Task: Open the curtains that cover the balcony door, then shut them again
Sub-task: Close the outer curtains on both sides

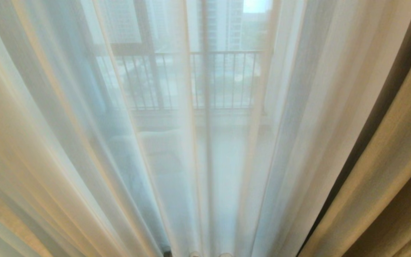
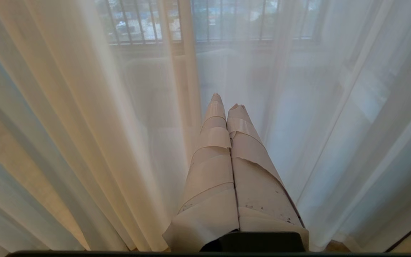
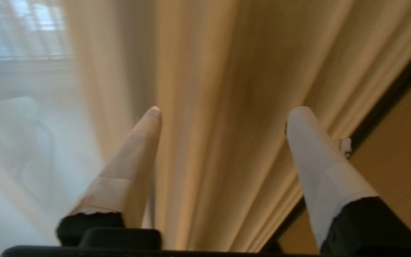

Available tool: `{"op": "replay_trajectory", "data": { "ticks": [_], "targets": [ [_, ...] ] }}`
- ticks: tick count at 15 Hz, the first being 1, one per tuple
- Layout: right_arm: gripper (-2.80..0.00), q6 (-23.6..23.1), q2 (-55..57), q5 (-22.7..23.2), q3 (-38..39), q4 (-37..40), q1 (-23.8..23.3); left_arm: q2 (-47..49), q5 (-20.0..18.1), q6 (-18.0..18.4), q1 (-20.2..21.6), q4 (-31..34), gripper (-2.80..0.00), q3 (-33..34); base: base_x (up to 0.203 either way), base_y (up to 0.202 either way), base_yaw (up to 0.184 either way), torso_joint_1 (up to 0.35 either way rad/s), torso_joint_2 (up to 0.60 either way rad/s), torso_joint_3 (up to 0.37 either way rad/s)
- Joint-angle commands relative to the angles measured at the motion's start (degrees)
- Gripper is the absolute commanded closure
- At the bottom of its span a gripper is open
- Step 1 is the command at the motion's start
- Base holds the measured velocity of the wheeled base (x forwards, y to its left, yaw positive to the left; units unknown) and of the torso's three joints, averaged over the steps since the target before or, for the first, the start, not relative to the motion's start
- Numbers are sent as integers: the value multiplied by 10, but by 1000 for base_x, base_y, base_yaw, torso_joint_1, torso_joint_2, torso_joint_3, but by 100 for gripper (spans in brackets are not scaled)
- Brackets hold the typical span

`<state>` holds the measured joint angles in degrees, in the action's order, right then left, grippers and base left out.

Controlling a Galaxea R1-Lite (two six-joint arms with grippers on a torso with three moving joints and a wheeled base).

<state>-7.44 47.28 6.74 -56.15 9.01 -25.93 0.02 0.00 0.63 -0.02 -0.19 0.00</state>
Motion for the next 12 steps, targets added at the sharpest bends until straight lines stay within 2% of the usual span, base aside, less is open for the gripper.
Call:
{"op": "replay_trajectory", "data": {
  "ticks": [1, 6, 12],
  "targets": [
    [-280, -2, 54, 0, -29, -8, -19, 0, 1, 0, -1, -1, 0, 0, 0, 0, 0, 0, 0, 0],
    [-280, -2, 146, 4, -49, -93, -19, 0, 0, 0, 0, -1, 0, 0, 0, 0, 0, 0, 0, 0],
    [-280, 2, 245, 13, -122, -99, -12, 0, 1, 0, 0, 0, 0, 0, 0, 0, 0, 0, 0, 0]
  ]
}}
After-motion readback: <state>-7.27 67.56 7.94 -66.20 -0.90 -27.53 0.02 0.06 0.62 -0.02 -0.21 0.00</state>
